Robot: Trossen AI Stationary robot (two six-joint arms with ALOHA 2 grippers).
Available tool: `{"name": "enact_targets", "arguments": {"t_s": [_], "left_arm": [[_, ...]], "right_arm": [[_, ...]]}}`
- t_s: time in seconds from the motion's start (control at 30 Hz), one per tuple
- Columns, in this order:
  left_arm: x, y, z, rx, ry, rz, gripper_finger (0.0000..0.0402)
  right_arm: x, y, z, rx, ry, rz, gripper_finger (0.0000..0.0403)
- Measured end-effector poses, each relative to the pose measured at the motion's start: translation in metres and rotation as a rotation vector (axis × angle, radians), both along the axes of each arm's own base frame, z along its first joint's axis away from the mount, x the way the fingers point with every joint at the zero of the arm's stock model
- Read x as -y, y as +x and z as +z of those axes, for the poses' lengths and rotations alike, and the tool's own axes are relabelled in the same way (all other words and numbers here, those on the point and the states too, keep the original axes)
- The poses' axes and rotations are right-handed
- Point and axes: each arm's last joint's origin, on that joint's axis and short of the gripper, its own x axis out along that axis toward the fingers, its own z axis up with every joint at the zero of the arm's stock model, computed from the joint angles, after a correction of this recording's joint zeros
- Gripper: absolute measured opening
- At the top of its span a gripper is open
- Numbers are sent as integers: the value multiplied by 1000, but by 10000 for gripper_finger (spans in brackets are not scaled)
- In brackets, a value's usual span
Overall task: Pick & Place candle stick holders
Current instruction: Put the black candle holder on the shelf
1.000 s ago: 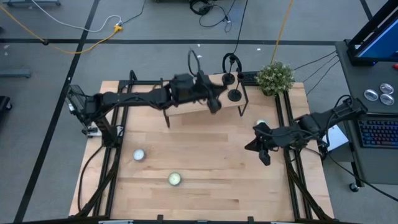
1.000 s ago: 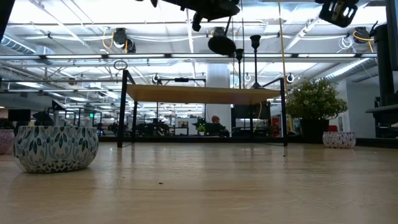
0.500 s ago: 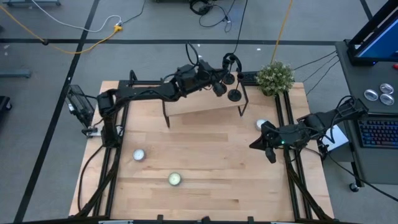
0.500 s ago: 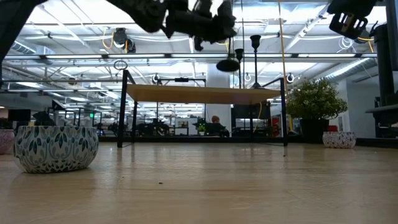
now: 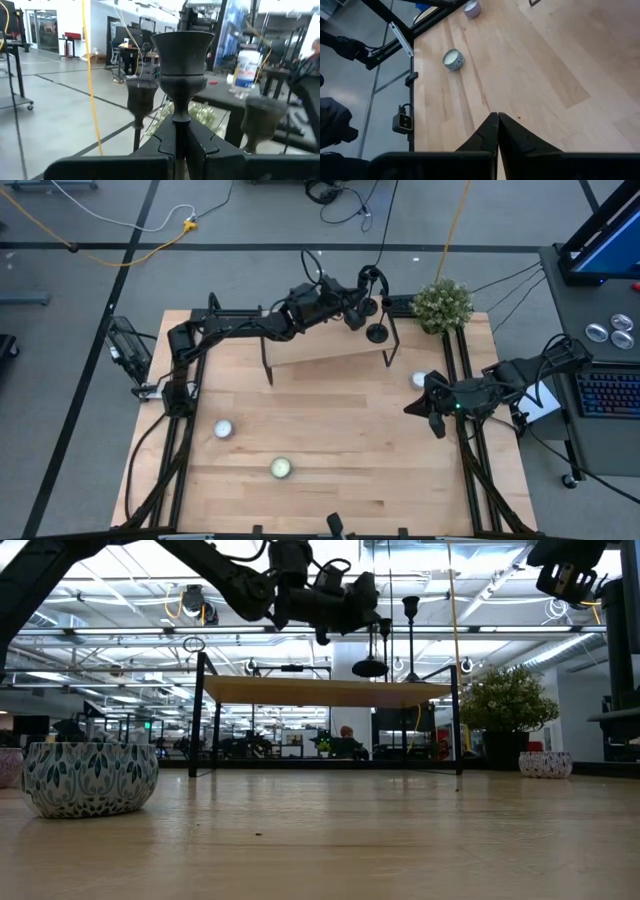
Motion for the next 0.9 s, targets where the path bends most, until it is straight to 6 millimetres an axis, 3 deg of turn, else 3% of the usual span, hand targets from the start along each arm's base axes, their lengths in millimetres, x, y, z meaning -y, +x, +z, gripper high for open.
{"name": "enact_targets", "arguments": {"t_s": [0.47, 0.9], "left_arm": [[0, 0, -1, -40, 53, 17, 13], [-1, 7, -14, -35, 52, 38, 13]], "right_arm": [[0, 0, 0, 0, 25, -21, 0], [0, -1, 0, -3, 43, -31, 0]]}}
